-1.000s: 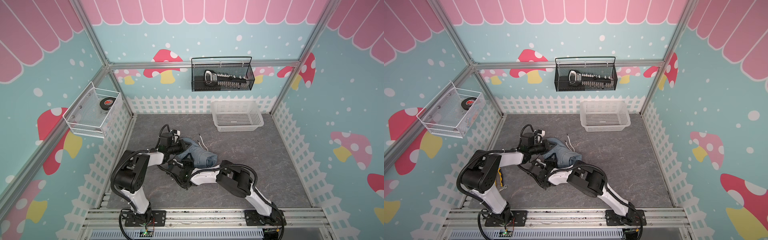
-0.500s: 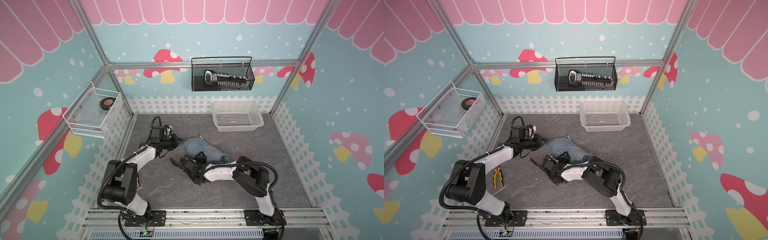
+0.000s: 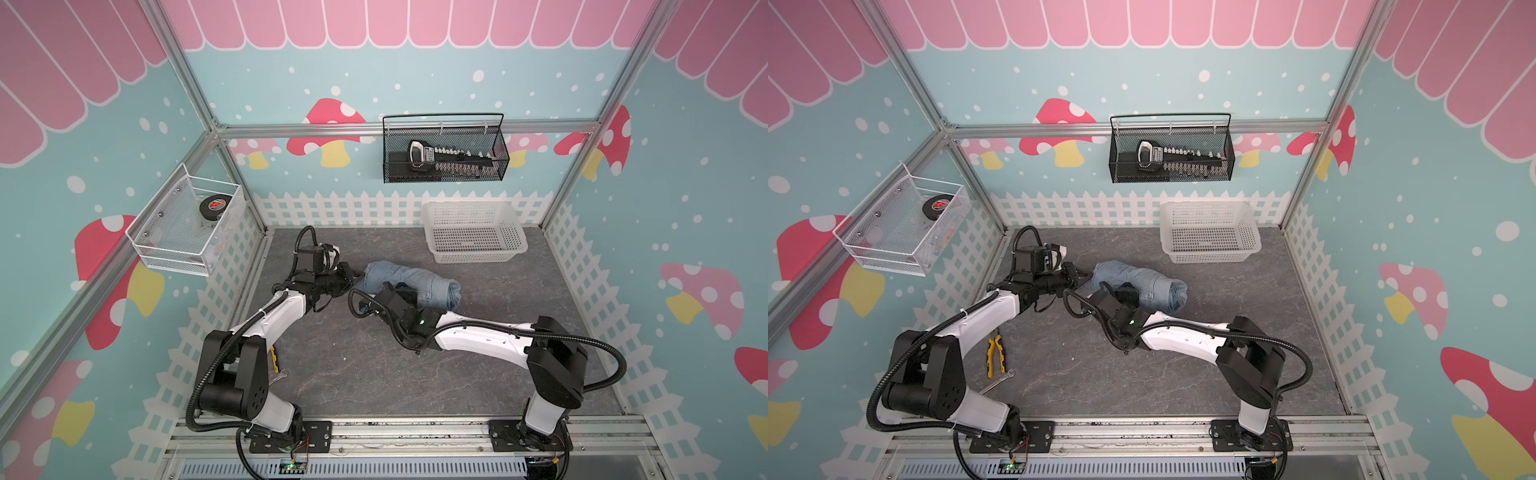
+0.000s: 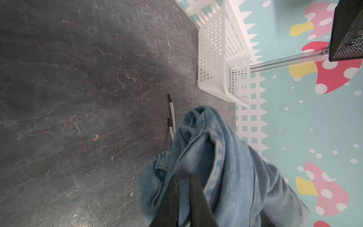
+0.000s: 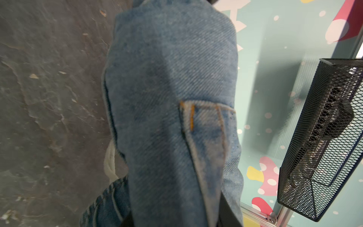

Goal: Roll up the long pants
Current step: Pick up the long pant at the center of the board, then place the long pant in the bin.

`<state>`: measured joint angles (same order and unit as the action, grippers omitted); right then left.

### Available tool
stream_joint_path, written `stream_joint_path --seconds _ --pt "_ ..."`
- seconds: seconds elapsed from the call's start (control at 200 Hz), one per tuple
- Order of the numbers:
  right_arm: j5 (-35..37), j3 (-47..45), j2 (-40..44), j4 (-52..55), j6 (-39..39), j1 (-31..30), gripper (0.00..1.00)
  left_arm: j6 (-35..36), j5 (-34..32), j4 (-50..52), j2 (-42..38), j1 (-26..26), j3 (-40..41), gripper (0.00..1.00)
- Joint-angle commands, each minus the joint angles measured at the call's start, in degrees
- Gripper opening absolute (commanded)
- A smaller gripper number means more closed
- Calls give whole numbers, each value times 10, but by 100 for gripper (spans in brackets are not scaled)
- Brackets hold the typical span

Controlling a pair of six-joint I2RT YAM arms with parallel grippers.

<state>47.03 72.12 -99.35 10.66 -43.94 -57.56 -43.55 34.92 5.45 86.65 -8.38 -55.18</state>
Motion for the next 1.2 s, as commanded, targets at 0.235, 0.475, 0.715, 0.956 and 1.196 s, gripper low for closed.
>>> stream_joint_path --seconds 0.235,0.475,0.715,0.956,1.196 --pt "-104 151 65 -43 -85 190 0 -14 -6 18 0 0 -11 14" --pt "-176 302 17 28 -115 282 0 -23 -11 13 27 1 -25 14" --pt "-254 420 -66 115 -103 356 0 -33 -12 2 53 0 -30 15" --pt "-302 450 -143 137 -67 405 0 -36 -13 3 73 0 -35 15" --pt "-337 431 -178 143 -38 428 0 -38 -16 8 87 0 -43 15"
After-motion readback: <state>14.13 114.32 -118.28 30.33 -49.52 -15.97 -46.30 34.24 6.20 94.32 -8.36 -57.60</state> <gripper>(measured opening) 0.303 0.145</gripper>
